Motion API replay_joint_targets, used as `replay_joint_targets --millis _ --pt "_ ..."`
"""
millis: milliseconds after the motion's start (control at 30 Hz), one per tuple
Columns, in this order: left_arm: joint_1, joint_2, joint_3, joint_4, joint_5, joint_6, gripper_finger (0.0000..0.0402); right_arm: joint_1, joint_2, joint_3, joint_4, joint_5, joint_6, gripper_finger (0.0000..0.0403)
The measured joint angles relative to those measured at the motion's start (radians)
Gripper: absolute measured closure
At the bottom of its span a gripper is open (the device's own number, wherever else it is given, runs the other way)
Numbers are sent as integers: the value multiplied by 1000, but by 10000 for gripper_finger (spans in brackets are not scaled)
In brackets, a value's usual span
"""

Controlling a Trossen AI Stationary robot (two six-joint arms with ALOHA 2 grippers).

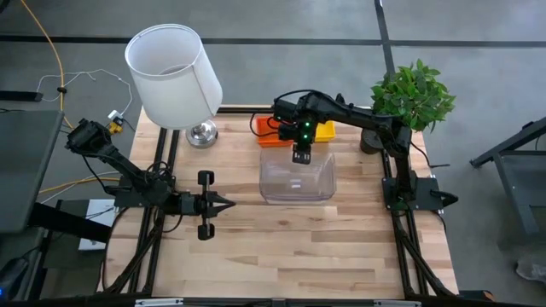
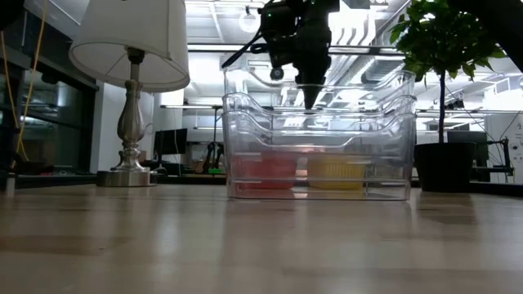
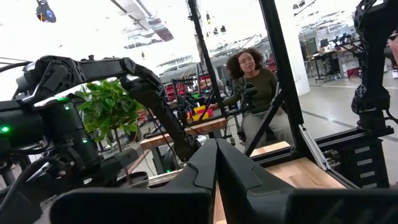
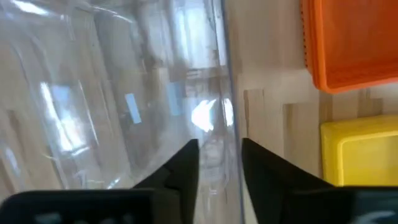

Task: Stack baskets by color
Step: Stack the bottom transparent bin on the top transparent bins, then return to Home Position

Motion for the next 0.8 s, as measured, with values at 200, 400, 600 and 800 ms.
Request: replay_joint_targets --millis 200,400,600,800 --pt "0 0 0 0 -23 0 401 1 -2 0 -64 -1 -16 234" --pt "0 0 0 -2 -33 0 401 -4 -37 0 -122 0 -7 220" --pt "0 0 0 -19 -34 0 401 6 -126 0 -131 9 30 231" --pt "0 0 0 -23 -147 33 401 72 -225 1 -121 28 38 267"
